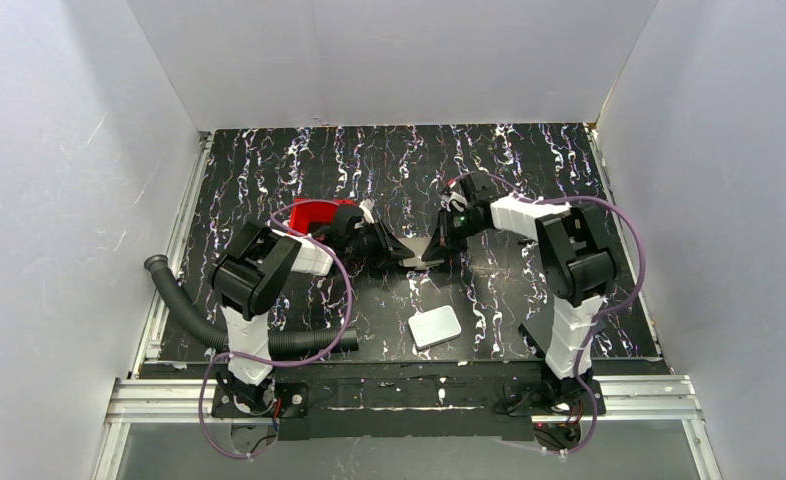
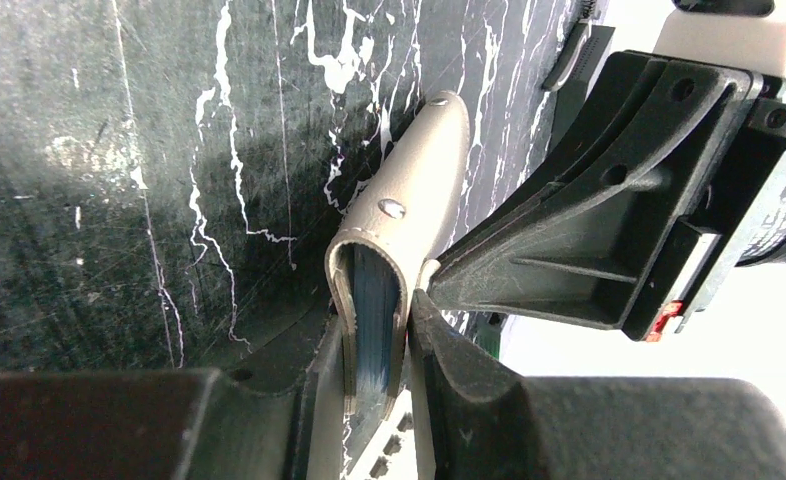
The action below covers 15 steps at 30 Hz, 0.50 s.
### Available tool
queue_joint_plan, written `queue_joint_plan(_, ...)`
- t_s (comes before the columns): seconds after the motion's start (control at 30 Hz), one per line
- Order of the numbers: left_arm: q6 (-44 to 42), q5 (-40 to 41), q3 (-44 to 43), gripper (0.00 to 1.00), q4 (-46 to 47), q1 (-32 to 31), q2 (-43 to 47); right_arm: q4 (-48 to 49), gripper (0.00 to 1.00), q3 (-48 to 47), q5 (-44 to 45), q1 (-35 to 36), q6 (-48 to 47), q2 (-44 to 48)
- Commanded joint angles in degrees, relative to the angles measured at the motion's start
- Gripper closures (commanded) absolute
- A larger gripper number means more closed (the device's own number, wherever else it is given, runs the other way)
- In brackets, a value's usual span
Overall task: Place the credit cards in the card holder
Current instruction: Close the card holder at the center of the board.
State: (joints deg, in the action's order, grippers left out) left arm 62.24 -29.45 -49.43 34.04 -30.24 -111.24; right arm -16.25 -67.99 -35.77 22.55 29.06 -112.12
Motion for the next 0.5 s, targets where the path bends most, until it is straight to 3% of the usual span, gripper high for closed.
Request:
queue_joint_plan(0.0, 0.90, -4.10, 0.43, 1.00, -1.68, -2.37, 1.33, -11.87, 0.99, -2.59, 26.90, 0.98, -9.25, -10.21)
queue_joint_plan(0.27, 1.15, -4.01, 0.33, 1.00, -1.69, -3.05, 1.25, -21.92, 0.99, -12.81, 44.34, 7.76, -10.46, -16.23)
queue_joint_plan(0.47, 0.90, -4.00, 0.39, 1.00, -1.70, -3.07, 1.62, -24.45, 0.99, -15.34, 50.89, 10.74, -9.82, -17.85)
